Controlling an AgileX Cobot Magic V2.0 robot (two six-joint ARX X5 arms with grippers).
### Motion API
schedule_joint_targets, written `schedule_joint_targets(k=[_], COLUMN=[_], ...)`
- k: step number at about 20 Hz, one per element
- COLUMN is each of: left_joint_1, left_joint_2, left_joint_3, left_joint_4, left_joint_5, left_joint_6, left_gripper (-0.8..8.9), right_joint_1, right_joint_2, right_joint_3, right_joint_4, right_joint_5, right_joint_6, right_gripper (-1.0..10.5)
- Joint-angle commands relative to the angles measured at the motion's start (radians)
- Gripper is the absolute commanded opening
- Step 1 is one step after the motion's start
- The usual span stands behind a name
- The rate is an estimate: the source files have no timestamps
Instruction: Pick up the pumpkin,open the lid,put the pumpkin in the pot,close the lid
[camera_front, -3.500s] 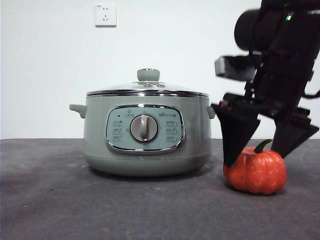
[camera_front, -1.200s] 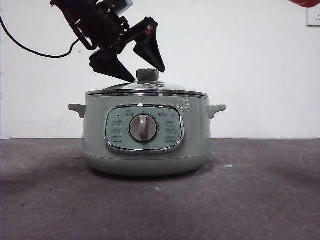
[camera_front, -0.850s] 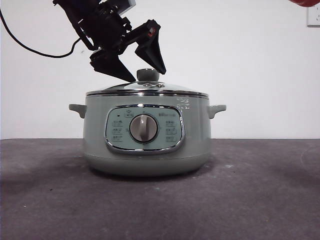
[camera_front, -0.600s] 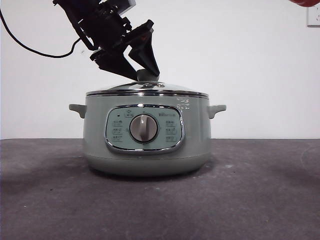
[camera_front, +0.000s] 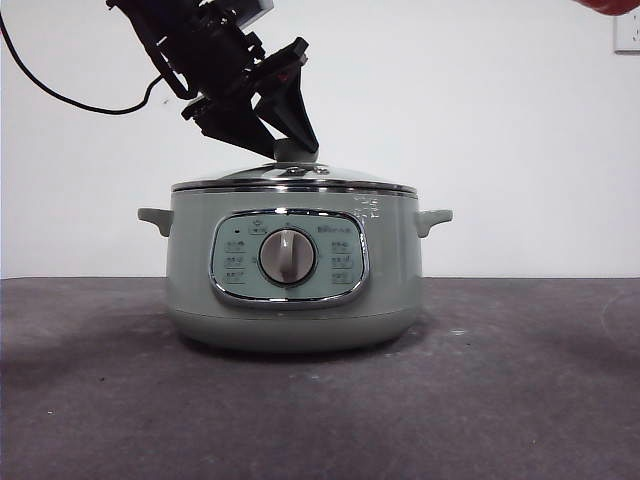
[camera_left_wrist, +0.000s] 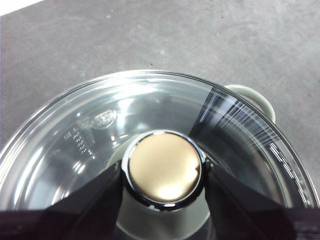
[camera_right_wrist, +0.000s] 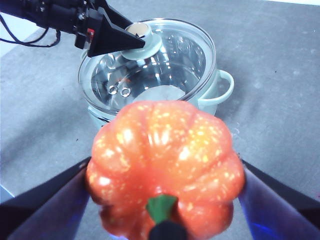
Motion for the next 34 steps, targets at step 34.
schedule_joint_targets(k=[34], left_joint_1=[0.077], left_joint_2=[-0.748], left_joint_3=[0.005], left_joint_4=[-0.438], left_joint_5=[0.002], left_joint_6=[0.000], left_gripper=[-0.09], right_joint_1=[0.181], right_joint_2=[1.209], right_joint_3=[0.530], right_joint_4=[0.375], right_joint_5=[0.105], right_joint_6=[-0.268], right_gripper=[-0.1])
